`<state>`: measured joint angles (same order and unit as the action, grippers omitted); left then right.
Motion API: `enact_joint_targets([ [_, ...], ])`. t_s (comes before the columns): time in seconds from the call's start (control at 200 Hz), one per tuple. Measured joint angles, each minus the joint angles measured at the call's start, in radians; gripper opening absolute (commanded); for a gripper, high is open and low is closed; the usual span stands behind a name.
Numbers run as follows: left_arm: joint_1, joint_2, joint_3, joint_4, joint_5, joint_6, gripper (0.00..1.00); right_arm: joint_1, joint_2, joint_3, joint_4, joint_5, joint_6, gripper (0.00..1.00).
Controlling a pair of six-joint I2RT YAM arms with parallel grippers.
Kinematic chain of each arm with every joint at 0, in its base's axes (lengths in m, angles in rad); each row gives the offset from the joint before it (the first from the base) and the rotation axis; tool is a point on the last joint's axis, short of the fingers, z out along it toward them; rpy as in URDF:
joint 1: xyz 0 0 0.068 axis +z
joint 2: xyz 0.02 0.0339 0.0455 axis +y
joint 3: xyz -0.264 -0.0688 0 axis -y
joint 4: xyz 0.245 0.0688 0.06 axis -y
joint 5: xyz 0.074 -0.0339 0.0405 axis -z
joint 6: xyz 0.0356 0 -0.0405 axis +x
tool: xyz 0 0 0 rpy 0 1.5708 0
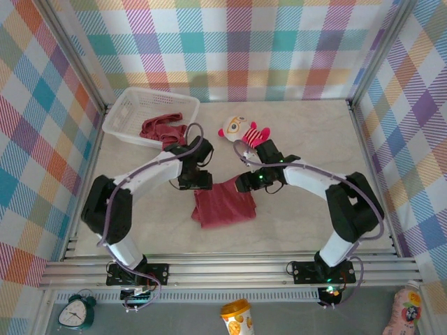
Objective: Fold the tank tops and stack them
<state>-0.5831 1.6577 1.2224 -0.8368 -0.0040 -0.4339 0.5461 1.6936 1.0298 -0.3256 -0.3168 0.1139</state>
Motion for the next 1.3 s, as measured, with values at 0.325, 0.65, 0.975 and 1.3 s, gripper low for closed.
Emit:
enact_joint_targets([
  [0.325,0.049,-0.103,-0.303,0.240,0.079,-0.068,0.63,0.000,0.138,0.082,0.034,0.007,-0.044,0.27],
  [0.65,0.095,-0.043,-0.309,0.428,0.127,-0.071,0.51,-0.038,0.087,0.035,0.074,-0.089,0.080,0.11],
  [0.975,0.095,0.031,-0.269,0.480,0.232,-0.079,0.00,-0.144,0.085,-0.068,0.203,-0.235,0.274,0.06],
  [1.3,0.133,-0.040,-0.214,0.498,0.428,-0.132,0.00,-0.257,0.088,-0.175,0.362,-0.374,0.484,0.05],
])
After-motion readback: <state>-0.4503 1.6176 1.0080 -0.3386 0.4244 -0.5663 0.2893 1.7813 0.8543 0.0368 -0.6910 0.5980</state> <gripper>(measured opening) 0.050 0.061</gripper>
